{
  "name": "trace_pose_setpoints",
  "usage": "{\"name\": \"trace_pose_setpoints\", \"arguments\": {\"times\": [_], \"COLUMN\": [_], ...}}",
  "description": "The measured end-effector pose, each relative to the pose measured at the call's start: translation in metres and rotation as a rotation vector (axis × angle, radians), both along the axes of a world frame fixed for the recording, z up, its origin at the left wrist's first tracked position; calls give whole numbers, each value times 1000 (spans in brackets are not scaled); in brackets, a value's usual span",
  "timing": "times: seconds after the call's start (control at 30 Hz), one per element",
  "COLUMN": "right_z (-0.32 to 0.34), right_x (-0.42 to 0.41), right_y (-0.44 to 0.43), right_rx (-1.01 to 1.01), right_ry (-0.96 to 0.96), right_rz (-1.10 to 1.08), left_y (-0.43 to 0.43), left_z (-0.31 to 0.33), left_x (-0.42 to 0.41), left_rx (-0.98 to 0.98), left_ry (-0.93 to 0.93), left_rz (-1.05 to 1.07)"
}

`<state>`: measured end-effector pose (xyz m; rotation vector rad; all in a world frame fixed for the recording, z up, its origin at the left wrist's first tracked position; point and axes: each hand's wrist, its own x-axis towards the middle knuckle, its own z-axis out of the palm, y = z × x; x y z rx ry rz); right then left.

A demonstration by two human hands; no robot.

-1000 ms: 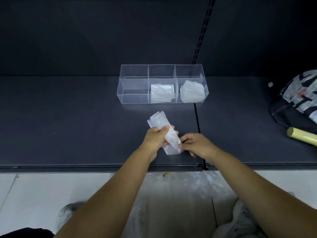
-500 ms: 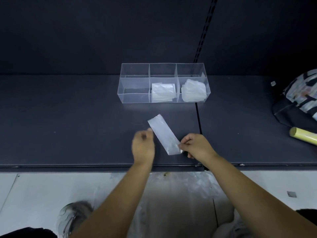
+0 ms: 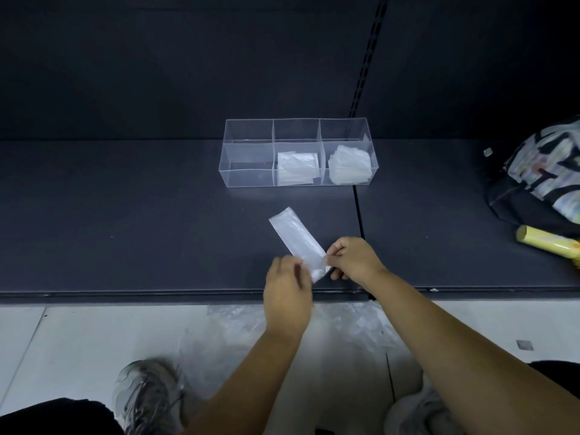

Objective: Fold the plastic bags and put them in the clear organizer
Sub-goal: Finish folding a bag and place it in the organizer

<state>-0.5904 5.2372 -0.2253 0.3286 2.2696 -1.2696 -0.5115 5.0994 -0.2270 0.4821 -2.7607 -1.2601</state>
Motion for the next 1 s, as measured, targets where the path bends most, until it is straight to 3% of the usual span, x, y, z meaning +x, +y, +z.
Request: {"name": "trace_pose_setpoints", "arguments": {"times": [0.03, 0.1, 0.23, 0.4, 0.57, 0.7, 0.8, 1.0], "right_z": [1, 4, 11, 26, 29, 21, 9, -11], "right_x": [0, 0, 4, 5, -10, -22, -30, -36], "right_y": [0, 0, 2, 6, 6, -8, -22, -36], "right_rx": [10, 13, -86, -327, -118, -249, -216, -34], "right_ry": [6, -10, -137, -263, 49, 11, 45, 116], "right_rz": [16, 36, -25, -170, 78, 278, 186, -28], "left_y": [3, 4, -13, -24, -35, -48, -52, -52], "left_z": [1, -6, -23, -18, 2, 7, 4, -9], "left_x": [-4, -12, -18, -21, -43, -70, -83, -102], "left_rx": [-68, -143, -212, -149, -74, 187, 407, 514], "left_ry": [70, 25, -73, 62, -85, -209, -283, -290], "left_rz": [-159, -476, -599, -520, -466, -399, -234, 1]}}
